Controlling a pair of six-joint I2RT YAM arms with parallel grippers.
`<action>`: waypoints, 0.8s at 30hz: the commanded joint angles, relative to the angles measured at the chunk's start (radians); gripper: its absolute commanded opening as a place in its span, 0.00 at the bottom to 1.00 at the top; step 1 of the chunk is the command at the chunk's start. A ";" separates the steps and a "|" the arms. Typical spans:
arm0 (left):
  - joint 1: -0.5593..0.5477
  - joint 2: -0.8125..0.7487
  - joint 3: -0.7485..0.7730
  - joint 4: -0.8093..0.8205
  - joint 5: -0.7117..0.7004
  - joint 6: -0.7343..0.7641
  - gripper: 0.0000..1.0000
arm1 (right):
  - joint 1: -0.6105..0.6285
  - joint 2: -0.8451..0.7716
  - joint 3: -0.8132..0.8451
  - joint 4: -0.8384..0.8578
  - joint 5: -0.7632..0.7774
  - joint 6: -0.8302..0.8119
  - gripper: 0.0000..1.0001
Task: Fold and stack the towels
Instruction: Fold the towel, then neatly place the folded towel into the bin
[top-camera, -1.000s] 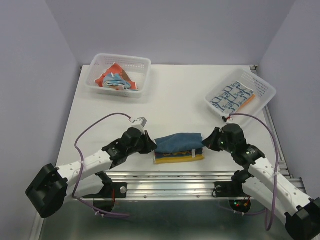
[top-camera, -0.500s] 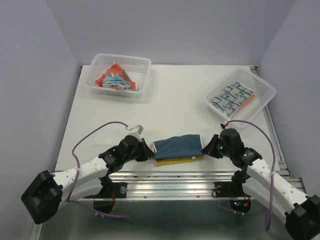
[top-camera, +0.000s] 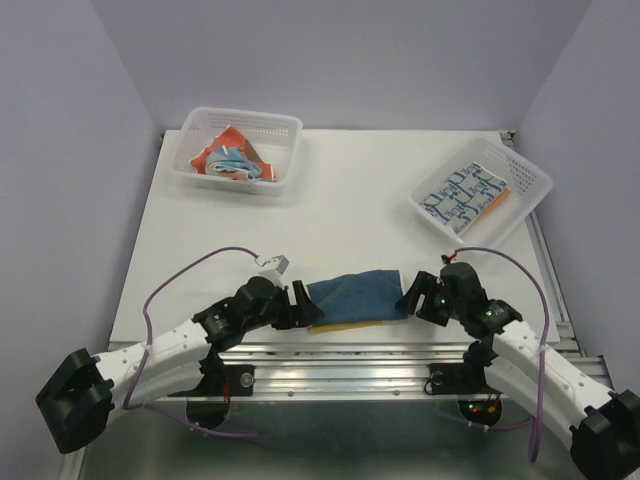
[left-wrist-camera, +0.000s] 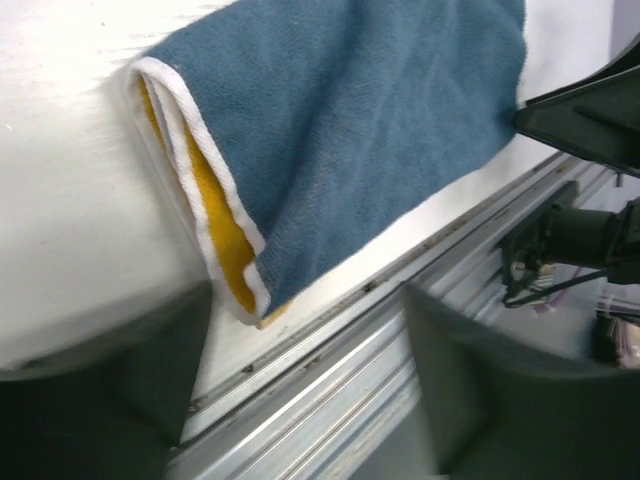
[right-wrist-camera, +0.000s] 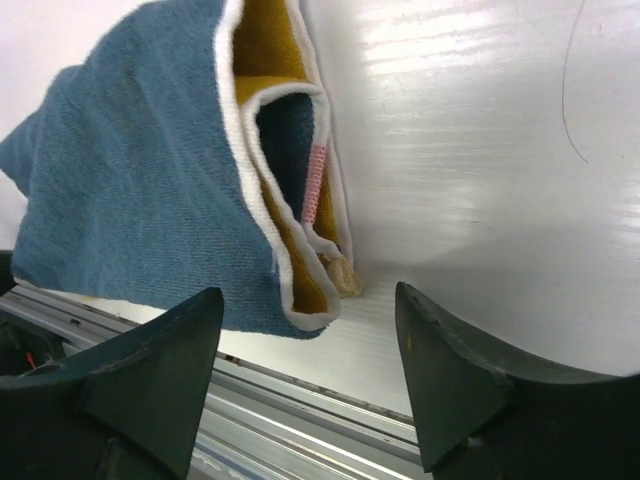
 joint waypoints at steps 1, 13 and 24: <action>-0.015 -0.080 0.016 -0.041 -0.026 0.000 0.99 | 0.007 -0.016 0.123 0.008 0.013 -0.073 0.76; -0.015 -0.059 0.175 -0.217 -0.337 0.034 0.99 | 0.045 0.260 0.235 0.021 0.131 -0.164 0.76; -0.015 -0.069 0.157 -0.208 -0.354 0.054 0.99 | 0.133 0.450 0.244 0.035 0.238 -0.194 0.65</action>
